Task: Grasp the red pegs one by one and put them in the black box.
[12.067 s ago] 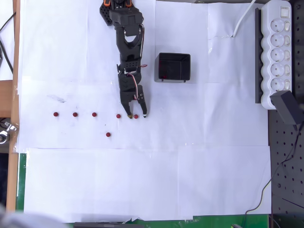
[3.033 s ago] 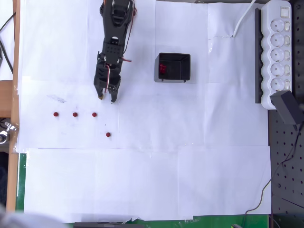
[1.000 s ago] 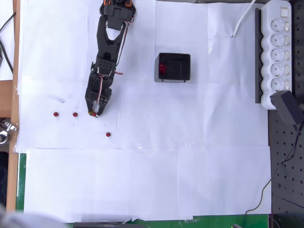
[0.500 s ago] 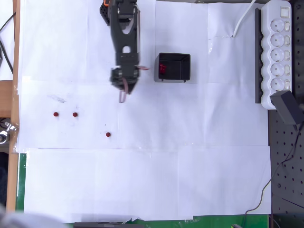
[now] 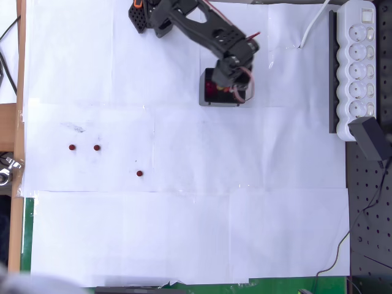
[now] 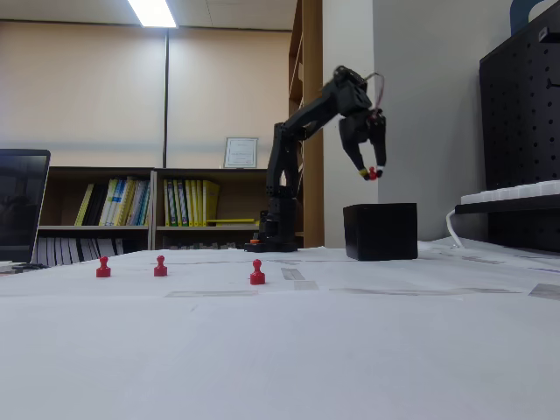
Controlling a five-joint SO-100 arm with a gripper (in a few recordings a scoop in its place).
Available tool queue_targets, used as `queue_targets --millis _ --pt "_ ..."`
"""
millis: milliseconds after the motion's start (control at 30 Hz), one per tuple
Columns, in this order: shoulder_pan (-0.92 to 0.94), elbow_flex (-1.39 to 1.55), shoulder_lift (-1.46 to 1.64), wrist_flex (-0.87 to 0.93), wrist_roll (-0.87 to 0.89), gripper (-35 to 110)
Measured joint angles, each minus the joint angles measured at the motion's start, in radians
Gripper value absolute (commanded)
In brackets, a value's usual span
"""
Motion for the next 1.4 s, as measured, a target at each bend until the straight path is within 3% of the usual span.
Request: queue_targets --millis 267,433,567,867,1100,1400 --pt "-0.012 -0.141 0.152 -0.189 0.049 1" --pt "-0.032 -0.175 0.156 -0.204 0.107 16" --pt "-0.023 -0.164 0.155 -0.16 0.083 16" --pt "0.178 -0.187 -0.236 -0.094 0.138 16" --pt "0.589 -0.664 -0.571 -0.474 0.36 16" --pt "0.979 -1.27 -0.492 -1.198 0.735 16"
